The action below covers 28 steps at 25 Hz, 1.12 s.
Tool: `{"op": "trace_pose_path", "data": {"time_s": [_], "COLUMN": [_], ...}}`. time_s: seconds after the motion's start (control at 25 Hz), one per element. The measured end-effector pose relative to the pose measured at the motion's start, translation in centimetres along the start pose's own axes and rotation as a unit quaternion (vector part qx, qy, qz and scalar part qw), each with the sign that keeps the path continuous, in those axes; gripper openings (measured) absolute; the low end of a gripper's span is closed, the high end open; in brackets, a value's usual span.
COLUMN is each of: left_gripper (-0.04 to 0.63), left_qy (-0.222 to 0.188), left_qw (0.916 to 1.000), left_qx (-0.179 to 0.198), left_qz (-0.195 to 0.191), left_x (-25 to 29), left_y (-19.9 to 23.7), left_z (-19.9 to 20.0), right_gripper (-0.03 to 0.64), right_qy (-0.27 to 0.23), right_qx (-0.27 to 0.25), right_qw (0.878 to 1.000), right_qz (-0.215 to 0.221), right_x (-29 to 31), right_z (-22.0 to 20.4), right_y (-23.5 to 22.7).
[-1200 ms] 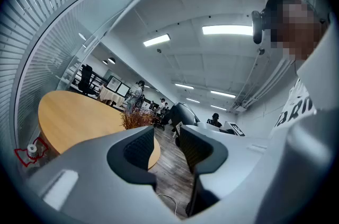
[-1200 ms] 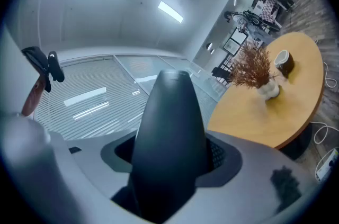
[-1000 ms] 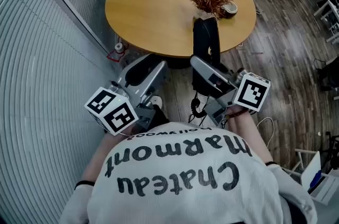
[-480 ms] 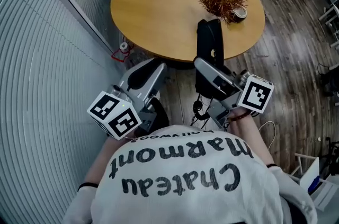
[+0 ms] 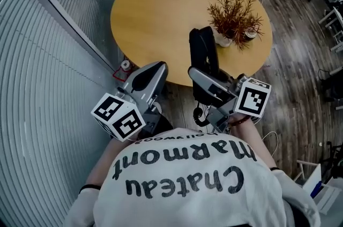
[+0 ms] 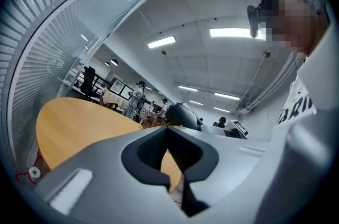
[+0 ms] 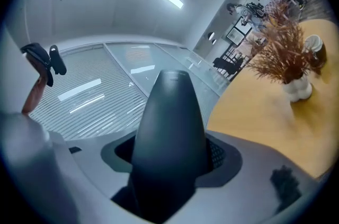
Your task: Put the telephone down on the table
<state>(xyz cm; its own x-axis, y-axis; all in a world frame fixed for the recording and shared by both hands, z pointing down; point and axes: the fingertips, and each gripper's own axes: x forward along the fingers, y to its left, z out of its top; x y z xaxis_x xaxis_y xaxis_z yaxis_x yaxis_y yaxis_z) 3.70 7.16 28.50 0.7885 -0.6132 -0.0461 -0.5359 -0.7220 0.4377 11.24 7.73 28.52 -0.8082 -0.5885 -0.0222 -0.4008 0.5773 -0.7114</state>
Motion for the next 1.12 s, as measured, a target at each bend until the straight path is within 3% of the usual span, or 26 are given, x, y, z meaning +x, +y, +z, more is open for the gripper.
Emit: {"op": "trace_pose_path", "data": {"time_s": [0.2,0.48,0.92,1.12], "left_gripper": [0.003,0.003,0.003,0.002], "left_qy": [-0.005,0.001,-0.009,-0.034], "left_qw": [0.9999,0.9999,0.9995,0.9994], "left_qx": [-0.006,0.000,0.013,0.003], "left_qz": [-0.011,-0.014,-0.026,-0.002], "left_x": [2.4,5.4,6.3,6.4], "left_y": [4.9,15.9,16.2,17.7], "left_z": [3.5,8.8,8.8,7.4], "right_gripper": [0.308,0.310,0.308,0.308], "right_qy": [-0.006,-0.024,-0.025,-0.022], "right_qx": [0.000,0.004,0.016,0.028], "right_qw": [1.000,1.000,0.998,0.999], "right_qz": [0.001,0.004,0.049,0.036], "right_x": [5.1,15.8,16.5,17.2], "right_z": [2.9,7.9,8.0,8.3], "right_y": [-2.0,-6.2,-5.7,-8.2]}}
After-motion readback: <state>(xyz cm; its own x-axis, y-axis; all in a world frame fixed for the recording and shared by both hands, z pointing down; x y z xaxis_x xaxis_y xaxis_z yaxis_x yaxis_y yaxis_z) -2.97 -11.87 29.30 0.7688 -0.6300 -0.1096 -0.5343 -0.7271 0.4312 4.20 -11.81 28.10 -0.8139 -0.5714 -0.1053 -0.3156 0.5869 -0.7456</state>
